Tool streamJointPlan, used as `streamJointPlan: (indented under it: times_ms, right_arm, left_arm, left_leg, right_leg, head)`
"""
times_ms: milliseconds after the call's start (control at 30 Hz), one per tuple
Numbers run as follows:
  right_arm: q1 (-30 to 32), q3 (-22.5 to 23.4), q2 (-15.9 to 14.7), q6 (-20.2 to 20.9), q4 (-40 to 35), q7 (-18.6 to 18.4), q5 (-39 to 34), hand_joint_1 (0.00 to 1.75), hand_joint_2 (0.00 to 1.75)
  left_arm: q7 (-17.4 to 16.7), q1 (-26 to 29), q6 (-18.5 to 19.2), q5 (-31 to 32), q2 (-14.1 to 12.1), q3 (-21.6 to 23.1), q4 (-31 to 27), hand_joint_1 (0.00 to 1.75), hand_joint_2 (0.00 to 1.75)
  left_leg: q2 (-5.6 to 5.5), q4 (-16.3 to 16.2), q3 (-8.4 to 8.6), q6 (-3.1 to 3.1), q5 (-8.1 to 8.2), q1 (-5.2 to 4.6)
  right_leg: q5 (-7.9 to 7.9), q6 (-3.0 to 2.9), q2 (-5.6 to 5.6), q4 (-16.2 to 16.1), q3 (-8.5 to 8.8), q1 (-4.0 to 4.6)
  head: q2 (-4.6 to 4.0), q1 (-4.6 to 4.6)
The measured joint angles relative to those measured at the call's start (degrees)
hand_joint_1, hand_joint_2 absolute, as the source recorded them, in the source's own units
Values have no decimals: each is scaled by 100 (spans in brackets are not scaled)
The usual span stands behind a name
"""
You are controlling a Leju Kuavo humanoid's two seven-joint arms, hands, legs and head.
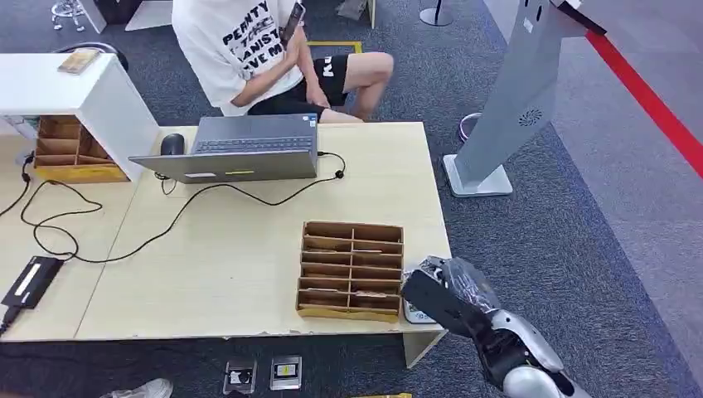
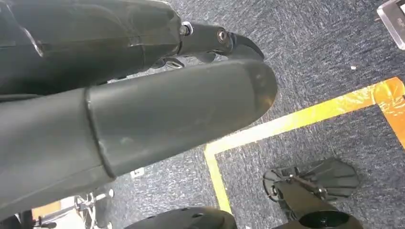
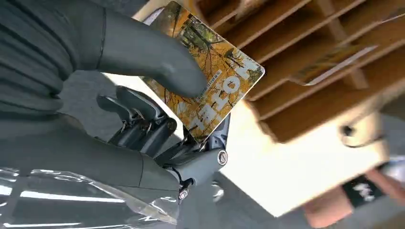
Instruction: Pass the card to the sensor for recognition and then transmit it.
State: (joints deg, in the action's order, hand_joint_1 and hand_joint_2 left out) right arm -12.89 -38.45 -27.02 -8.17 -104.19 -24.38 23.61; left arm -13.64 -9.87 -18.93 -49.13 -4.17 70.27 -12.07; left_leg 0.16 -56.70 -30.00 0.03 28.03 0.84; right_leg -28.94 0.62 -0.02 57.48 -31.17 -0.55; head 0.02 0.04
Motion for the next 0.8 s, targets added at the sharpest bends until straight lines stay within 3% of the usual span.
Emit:
streamJointPlan:
  times_ms: [300, 733, 800]
  right_arm:
    - [101, 0, 236, -22, -488, 666, -287, 175, 175]
    - [203, -2, 418, -79, -624, 812, -302, 175, 175]
    - [256, -2, 476, -122, -645, 1004, -476, 175, 175]
  left_arm:
    - [4, 4, -46, -55, 7, -33, 0, 0, 0]
    - [15, -6, -31, 4, 15, -33, 0, 0, 0]
    - [15, -12, -9, 20, 15, -33, 0, 0, 0]
  left_leg:
    - [-1, 0, -2, 0, 0, 0]
    - [-1, 0, -2, 0, 0, 0]
    - [-1, 0, -2, 0, 0, 0]
  right_leg:
    - [-1, 0, -1, 0, -1, 0]
    - [-1, 0, -1, 0, -3, 0]
    - [-1, 0, -1, 0, -4, 0]
  head:
    - [0, 0]
    - [0, -2]
    - [0, 0]
